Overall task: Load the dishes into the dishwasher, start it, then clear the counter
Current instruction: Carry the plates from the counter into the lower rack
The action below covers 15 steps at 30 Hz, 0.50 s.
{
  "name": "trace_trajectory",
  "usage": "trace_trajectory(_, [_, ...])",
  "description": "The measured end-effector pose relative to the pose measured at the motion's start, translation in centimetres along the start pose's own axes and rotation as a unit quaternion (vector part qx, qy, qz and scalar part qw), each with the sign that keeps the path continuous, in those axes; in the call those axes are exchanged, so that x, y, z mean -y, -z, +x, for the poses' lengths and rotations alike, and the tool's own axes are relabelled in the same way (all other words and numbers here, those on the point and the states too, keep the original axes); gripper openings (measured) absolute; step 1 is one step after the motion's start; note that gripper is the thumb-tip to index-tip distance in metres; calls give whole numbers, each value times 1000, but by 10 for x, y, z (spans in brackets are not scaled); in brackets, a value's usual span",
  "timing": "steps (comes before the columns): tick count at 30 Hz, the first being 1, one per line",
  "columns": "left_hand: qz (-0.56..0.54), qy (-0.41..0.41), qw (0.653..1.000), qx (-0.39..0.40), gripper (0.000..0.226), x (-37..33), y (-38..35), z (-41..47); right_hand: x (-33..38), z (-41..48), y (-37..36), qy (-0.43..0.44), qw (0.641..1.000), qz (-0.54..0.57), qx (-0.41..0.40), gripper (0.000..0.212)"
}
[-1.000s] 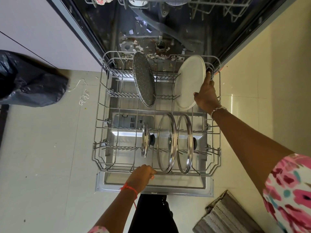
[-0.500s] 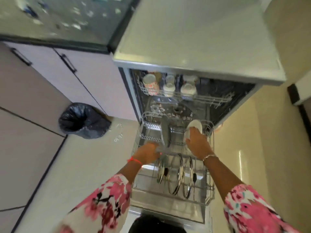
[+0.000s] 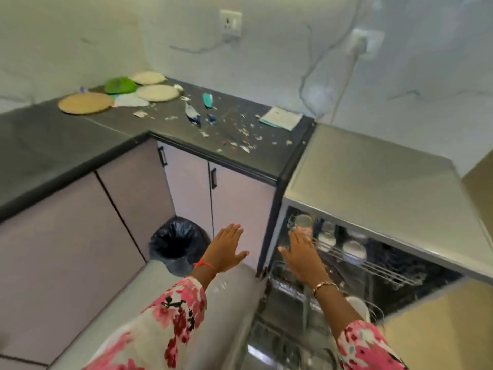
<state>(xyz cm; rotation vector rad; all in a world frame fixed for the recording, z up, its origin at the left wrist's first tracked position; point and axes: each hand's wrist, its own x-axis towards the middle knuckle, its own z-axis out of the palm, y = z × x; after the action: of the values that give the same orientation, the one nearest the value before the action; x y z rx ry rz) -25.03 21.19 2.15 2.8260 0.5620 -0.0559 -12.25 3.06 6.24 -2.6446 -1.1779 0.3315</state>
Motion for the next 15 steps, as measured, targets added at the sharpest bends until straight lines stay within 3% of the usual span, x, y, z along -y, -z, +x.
trace_trajectory(9, [22,33,999,-22,70,225,90,17,171,132,-38,19,1000,9,-21,57])
trace_trajectory(15, [7,94,993,-69,69,348,140,49,270,231,-42,83,996,7,-25,53])
